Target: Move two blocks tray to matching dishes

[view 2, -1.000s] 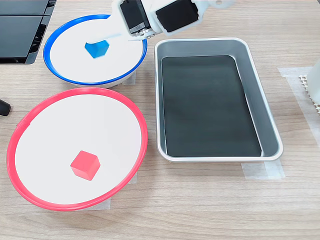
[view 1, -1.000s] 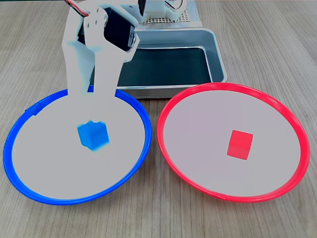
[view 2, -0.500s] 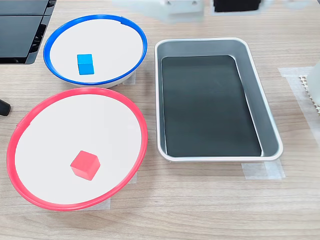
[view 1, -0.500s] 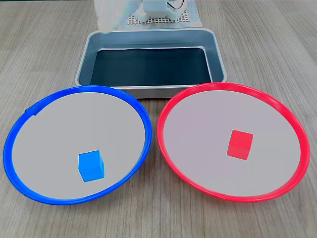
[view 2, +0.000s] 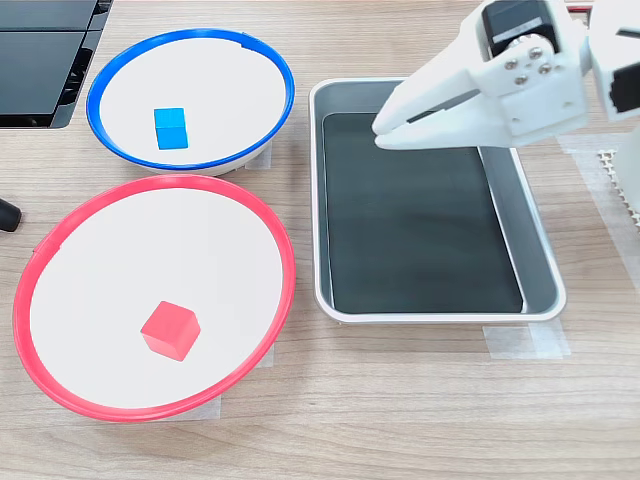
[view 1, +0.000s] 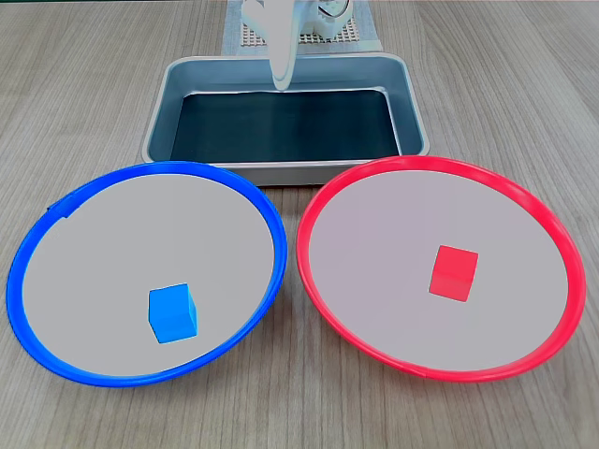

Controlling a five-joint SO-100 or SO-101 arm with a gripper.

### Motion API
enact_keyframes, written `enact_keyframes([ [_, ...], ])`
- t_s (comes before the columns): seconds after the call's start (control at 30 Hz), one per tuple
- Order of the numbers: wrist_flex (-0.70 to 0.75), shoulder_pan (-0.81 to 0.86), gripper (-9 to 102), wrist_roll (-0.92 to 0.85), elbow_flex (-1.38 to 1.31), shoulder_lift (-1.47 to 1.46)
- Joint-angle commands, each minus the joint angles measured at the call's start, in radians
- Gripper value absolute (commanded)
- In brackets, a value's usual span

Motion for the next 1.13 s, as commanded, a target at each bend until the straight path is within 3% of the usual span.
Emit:
enact_keyframes([
  [0.0,0.19,-0.011,0,0.005,0.0,0.12],
  [0.13,0.336,-0.023,0,-0.008,0.0,0.239],
  [1.1,0.336,-0.017,0,-0.002,0.0,0.238],
])
